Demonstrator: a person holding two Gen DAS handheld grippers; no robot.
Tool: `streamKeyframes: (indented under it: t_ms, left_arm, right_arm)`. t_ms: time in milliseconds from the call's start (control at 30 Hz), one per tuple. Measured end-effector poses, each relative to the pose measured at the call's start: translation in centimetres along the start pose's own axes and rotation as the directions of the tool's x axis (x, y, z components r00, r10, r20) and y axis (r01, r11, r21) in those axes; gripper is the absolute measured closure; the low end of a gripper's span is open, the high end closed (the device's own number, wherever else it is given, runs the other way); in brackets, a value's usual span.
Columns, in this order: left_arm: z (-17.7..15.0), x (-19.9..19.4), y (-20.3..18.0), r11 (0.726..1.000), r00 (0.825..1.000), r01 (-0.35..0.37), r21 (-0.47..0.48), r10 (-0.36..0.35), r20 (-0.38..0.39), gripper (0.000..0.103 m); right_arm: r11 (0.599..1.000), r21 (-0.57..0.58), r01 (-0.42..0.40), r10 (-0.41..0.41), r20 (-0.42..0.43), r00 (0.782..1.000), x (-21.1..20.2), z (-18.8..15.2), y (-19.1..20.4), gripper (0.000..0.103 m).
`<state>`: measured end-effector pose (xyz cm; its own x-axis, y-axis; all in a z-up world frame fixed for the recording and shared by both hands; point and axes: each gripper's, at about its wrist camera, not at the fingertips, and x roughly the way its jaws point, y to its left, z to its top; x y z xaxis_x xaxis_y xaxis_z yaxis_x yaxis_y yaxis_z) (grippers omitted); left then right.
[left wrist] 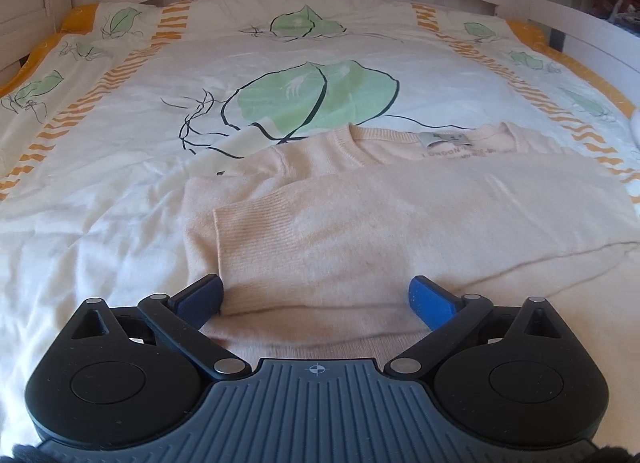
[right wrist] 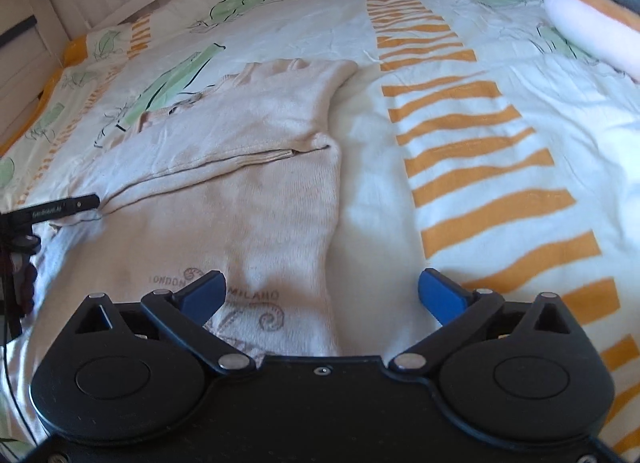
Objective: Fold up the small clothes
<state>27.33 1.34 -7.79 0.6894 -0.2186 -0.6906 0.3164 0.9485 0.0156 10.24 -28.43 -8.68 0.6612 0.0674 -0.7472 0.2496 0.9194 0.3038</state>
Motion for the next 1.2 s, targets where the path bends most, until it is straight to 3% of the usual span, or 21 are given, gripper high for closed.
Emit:
streamKeyframes:
  t_ms: [67,167,267,667,1000,1200]
  left_arm:
    - [-0.3,-1.6,0.2,1.0,1.0,0.011,0.003,-0.011,0.019,0.01]
    - [-0.6,-4.2,0.6,1.0,1.0,-0.001,0.0,0.001,0.014,0.01]
    - [-0.9,-6.8,1.5,0.998,0.999,0.034,-0.044,-0.033,0.019,0.01]
    - [-5.7,-12.5,3.8,0.974,0.993,0.068,-0.215,-0.086,-0.077,0.009]
    - [-10.1,-13.1,3.4,0.969,0.969,0.085,-0.232,-0.135,-0.208,0.009]
    - [-11.6,-13.0,3.2,0.968,0.955,0.093,-0.234,-0.153,-0.254,0.009]
  right_arm:
    - [1.0,0.021,-0.015,0.015,-0.007,1.0,-0.2,-0.1,-0.3,0.0]
    - [0.999,0.029,-0.025,0.026,-0.019,0.999,-0.3,-0.2,-0.3,0.0]
    - [0.999,0.027,-0.029,0.03,-0.025,0.999,-0.6,-0.6,-0.3,0.0]
    - [0.995,0.081,-0.066,0.074,-0.094,0.993,-1.9,-1.6,-0.4,0.0]
    - [0.959,0.21,-0.192,0.237,-0.213,0.948,-3.7,-3.1,-1.8,0.0]
    - [0.975,0.097,-0.201,0.221,-0.296,0.929,-3.7,-3.8,-0.1,0.0]
